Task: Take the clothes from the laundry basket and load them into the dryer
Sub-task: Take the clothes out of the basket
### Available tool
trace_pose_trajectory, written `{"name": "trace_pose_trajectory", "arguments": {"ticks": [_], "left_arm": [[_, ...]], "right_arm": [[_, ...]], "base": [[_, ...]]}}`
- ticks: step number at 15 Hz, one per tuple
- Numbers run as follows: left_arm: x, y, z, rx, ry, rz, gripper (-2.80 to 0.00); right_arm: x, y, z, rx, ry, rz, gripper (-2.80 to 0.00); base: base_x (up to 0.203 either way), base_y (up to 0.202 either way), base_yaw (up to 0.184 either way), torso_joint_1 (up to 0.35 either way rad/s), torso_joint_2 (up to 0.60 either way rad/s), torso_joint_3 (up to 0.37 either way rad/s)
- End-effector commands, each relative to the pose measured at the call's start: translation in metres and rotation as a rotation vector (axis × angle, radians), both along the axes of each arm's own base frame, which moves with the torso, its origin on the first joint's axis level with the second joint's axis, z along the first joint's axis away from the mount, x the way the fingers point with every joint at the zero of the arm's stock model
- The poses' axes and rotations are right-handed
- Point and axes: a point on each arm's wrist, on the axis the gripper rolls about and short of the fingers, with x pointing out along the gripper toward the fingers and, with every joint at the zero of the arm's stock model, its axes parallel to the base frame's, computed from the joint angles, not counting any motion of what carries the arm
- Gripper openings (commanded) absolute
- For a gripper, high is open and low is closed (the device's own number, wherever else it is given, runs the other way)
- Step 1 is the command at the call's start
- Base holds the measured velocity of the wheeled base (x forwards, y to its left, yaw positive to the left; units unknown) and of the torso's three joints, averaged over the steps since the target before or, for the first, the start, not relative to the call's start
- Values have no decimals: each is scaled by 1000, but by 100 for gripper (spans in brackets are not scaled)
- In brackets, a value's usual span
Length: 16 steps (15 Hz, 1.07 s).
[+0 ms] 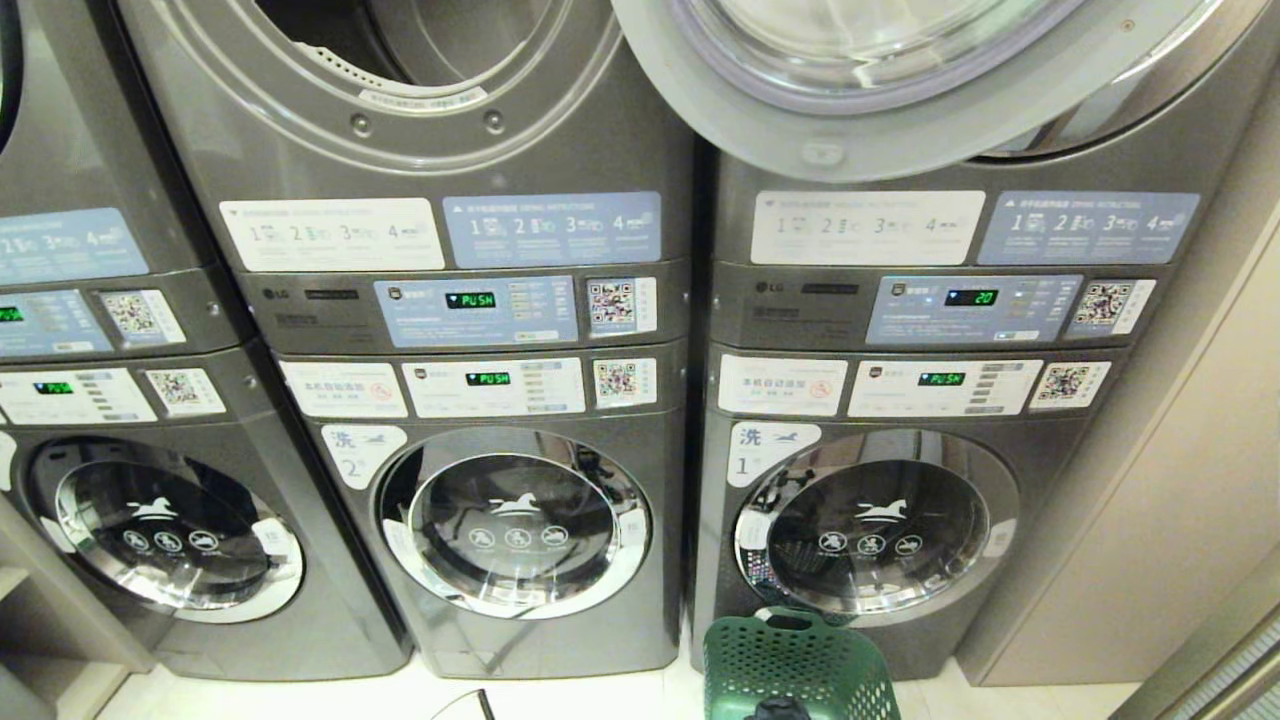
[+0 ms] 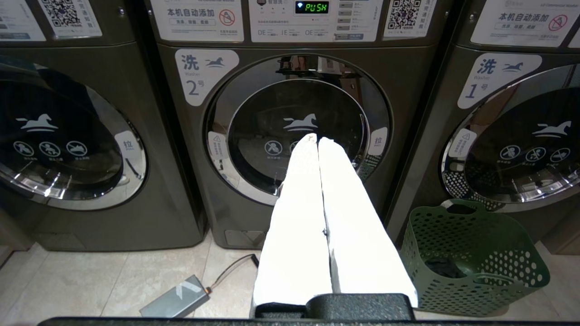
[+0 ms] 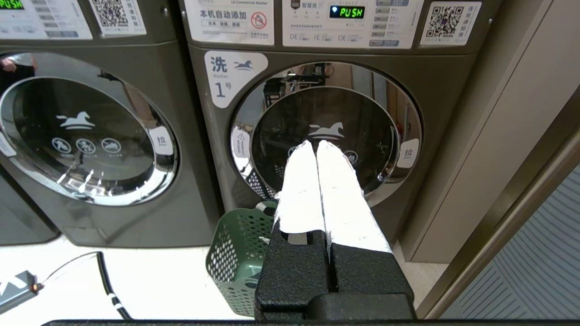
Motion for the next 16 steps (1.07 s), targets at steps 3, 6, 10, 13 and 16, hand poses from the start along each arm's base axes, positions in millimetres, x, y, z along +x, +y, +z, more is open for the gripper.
{"name": "trace_pose_trajectory", "arguments": {"ticks": [3, 6, 10, 13, 16], "left_arm": [[0, 0, 0, 0, -2, 0, -280], [0, 0, 0, 0, -1, 1, -280], [0, 0, 0, 0, -2, 2, -280], [0, 0, 0, 0, -1, 0, -280], [0, 0, 0, 0, -2, 1, -280]], "right_arm": [[0, 0, 0, 0, 2, 0, -280], [0, 0, 0, 0, 1, 0, -280], [0, 0, 0, 0, 1, 0, -280], [0, 0, 0, 0, 1, 0, -280], [0, 0, 0, 0, 1, 0, -280]], "base": [[0, 0, 0, -146, 322, 176], [0, 0, 0, -147, 333, 181], [0, 0, 0, -155, 350, 193], [0, 0, 0, -170, 381, 211], [0, 0, 0, -217, 511, 287]]}}
